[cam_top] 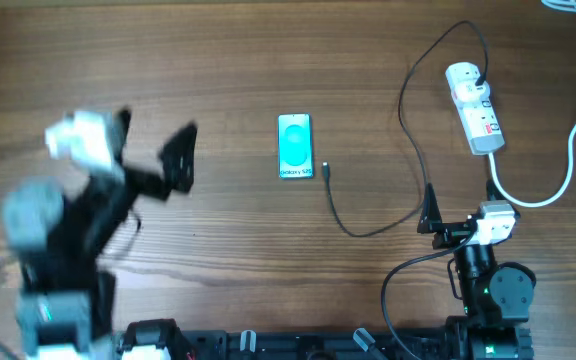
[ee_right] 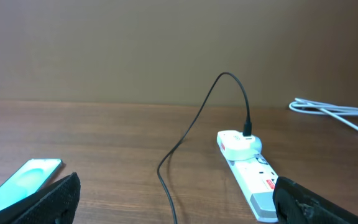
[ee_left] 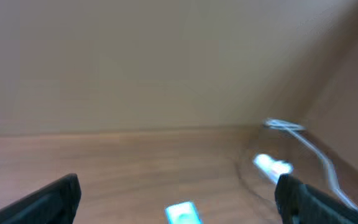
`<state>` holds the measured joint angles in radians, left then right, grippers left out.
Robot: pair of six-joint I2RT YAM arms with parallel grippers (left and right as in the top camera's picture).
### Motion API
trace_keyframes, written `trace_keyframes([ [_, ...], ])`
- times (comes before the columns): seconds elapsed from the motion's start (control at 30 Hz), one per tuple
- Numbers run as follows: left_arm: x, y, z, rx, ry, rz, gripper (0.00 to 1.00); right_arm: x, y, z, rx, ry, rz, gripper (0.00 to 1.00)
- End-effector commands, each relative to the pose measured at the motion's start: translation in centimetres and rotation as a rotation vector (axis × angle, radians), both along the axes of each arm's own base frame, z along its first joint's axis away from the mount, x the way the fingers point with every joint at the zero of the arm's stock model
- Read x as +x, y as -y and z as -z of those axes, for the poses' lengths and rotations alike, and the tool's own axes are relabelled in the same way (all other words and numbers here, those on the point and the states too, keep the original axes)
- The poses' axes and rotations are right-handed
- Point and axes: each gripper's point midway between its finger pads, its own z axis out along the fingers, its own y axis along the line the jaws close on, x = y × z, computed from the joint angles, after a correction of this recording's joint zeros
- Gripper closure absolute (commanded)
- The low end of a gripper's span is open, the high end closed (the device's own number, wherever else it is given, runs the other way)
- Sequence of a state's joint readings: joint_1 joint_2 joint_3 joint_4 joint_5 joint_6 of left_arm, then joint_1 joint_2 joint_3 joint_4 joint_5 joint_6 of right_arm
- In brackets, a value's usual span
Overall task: Plug charger to phone and switch on socket
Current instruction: 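Move the left gripper over the Galaxy S25 phone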
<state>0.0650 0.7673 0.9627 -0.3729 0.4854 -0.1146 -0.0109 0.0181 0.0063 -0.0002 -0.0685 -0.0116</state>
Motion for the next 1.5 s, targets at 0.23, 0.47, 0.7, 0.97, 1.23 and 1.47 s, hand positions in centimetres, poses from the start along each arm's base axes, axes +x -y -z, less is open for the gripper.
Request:
trace_keyframes([
  [0.23, 9.9, 4.7, 6.9, -0.148, -0.609, 0.054, 0.01, 0.0, 0.2, -0.1, 0.014, 0.006, 0.012, 0.0],
  [0.47, 13.1, 9.4, 13.0, 0.23, -0.943, -0.225, 0.0, 0.0, 0.2, -0.1, 0.014, 0.006, 0.012, 0.0],
  [0.7, 13.9, 14.5, 20.3, 0.289, -1.068, -0.136, 0.0, 0.0, 0.2, -0.1, 0.014, 0.006, 0.012, 0.0],
  [0.97, 13.1, 17.3, 27.2, 0.294, -1.219, -0.168, 0.0, 0.0, 0.2, -0.1, 0.014, 0.006, 0.012, 0.0],
  [1.23, 13.4, 16.1, 32.2, 0.343, -1.271, -0.332, 0.0, 0.0, 0.2, -0.1, 0.014, 0.006, 0.012, 0.0],
  [1.47, 14.3, 16.7, 32.9, 0.336, -1.245, -0.314, 0.0, 0.0, 0.2, -0.1, 0.014, 0.006, 0.012, 0.0],
])
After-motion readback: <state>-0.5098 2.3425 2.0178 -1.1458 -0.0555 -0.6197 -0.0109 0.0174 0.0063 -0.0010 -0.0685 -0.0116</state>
